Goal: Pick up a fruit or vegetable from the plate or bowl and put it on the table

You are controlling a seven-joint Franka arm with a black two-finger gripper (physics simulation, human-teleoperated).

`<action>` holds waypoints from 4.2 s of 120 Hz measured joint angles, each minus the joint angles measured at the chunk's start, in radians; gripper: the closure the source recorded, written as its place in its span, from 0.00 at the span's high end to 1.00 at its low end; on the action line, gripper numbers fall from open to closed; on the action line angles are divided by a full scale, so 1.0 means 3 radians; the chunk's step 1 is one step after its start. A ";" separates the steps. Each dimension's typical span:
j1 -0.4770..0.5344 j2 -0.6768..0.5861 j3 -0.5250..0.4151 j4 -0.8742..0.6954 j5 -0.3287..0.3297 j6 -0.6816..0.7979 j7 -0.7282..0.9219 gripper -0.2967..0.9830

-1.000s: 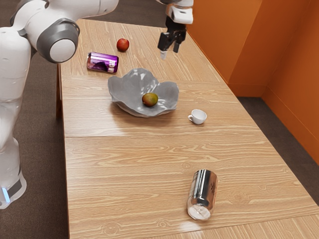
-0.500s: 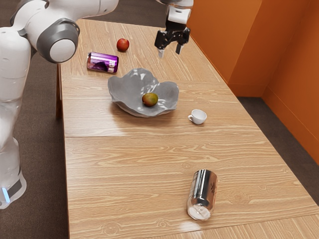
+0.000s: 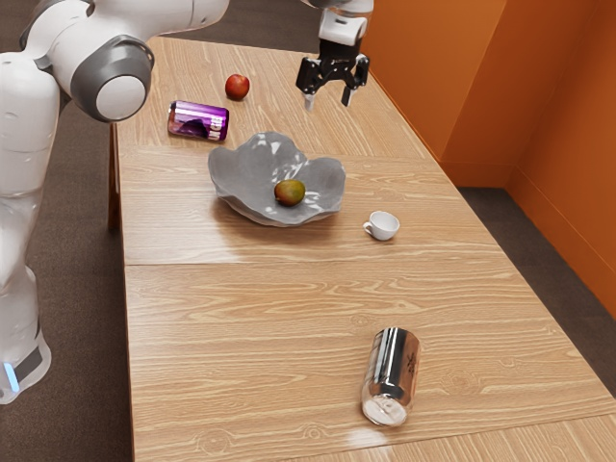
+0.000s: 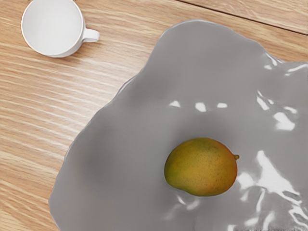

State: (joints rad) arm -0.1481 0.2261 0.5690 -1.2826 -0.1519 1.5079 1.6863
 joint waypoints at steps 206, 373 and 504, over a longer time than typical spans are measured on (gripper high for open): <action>-0.0020 0.0000 0.0000 0.0000 0.0005 0.0001 0.0285 0.77; -0.0118 -0.0161 -0.0029 -0.0534 0.0201 -0.0502 -0.3832 0.77; -0.0586 -0.1147 -0.0031 -0.1987 0.1174 0.0441 -0.5674 0.77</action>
State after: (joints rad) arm -0.3239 -0.1179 0.5598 -1.8788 0.2003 1.6402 -0.0160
